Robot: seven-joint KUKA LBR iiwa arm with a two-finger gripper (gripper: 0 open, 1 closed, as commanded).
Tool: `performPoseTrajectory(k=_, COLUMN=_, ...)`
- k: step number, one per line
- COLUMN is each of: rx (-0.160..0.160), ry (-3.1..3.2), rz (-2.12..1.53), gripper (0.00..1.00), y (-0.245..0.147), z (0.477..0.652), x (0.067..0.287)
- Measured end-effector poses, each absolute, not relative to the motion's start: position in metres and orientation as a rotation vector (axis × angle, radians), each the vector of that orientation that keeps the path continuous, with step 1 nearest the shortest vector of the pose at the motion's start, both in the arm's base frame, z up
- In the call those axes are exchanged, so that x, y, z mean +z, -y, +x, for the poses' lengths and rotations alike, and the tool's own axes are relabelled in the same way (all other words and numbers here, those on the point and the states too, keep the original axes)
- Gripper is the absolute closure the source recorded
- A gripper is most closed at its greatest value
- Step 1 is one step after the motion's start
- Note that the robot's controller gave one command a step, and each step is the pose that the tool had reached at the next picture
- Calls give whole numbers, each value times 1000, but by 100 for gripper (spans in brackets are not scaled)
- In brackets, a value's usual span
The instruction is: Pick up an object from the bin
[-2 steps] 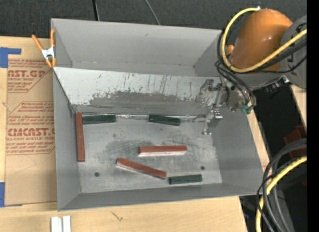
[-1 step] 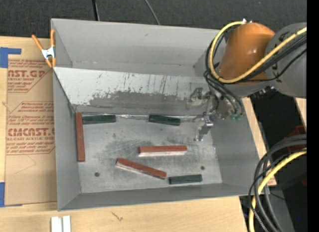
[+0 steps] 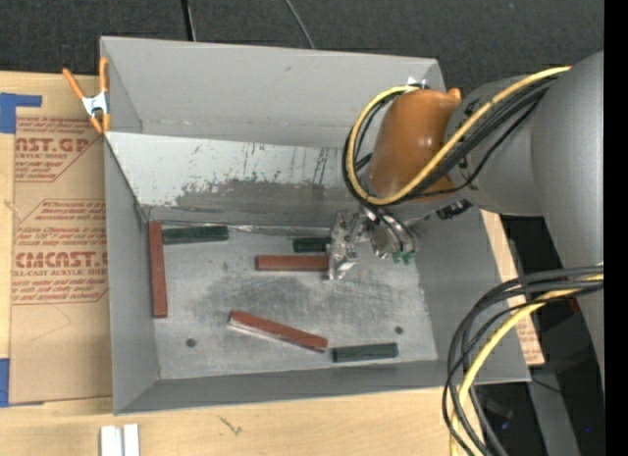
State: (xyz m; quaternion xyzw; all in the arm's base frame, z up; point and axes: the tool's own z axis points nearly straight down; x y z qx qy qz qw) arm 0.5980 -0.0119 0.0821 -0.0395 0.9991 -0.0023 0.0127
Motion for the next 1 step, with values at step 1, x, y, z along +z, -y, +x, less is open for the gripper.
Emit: performPoseTrajectory(k=1, rx=-7, ry=-3114, rz=-124, gripper=100, y=12, z=598, x=82)
